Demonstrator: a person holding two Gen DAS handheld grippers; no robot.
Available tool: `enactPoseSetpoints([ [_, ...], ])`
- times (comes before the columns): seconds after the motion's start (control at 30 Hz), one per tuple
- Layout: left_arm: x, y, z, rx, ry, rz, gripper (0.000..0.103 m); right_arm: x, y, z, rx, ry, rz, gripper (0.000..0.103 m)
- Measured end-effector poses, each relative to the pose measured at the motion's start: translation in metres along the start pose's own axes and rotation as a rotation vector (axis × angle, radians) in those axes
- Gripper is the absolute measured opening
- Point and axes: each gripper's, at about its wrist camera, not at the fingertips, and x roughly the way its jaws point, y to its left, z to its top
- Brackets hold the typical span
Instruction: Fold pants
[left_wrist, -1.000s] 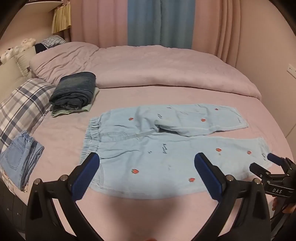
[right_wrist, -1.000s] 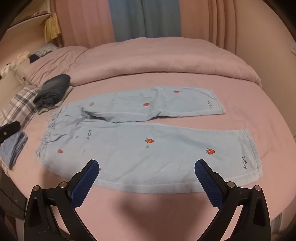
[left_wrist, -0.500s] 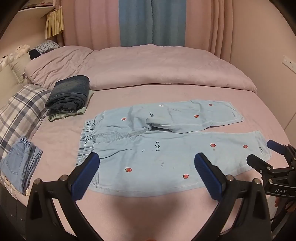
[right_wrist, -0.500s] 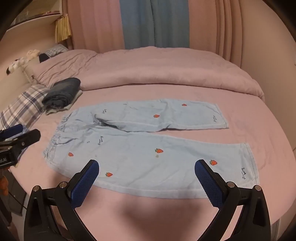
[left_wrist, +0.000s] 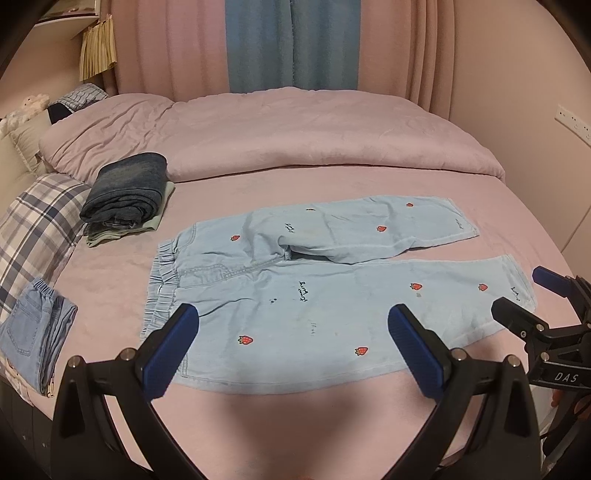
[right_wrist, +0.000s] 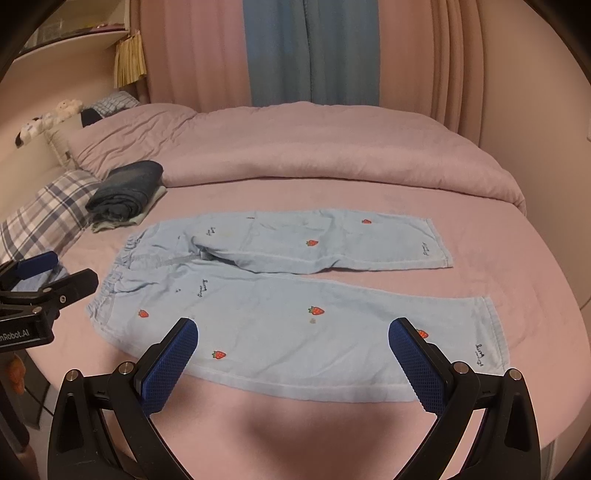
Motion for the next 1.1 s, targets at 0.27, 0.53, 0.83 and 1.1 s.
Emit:
enactPoseSetpoints([
  [0.27,0.0001,0.001,-0.0023,0.003,0.0,-0.003,0.103,0.0,0.0004,-0.0008,-0.002,0.002,0.0,0.103],
  [0.53,0.0003,0.0009,-0.0034,0.005,0.003,-0.005,0.103,-0.0004,0.0001,-0.0006,-0.004,0.002,0.001,0.103],
  [0.83,0.0013,-0.0001,-0.0034,0.016,0.004,-0.009,0.103,-0.0004,0.0003,-0.0002,-0.006,0.001,0.002,0.103],
  [1.1,0.0014,-0.0018,-0.0034,0.021,0.006,-0.008,0.103,-0.0003,-0.0001,0.0007,-0.004,-0.001,0.001,0.103],
])
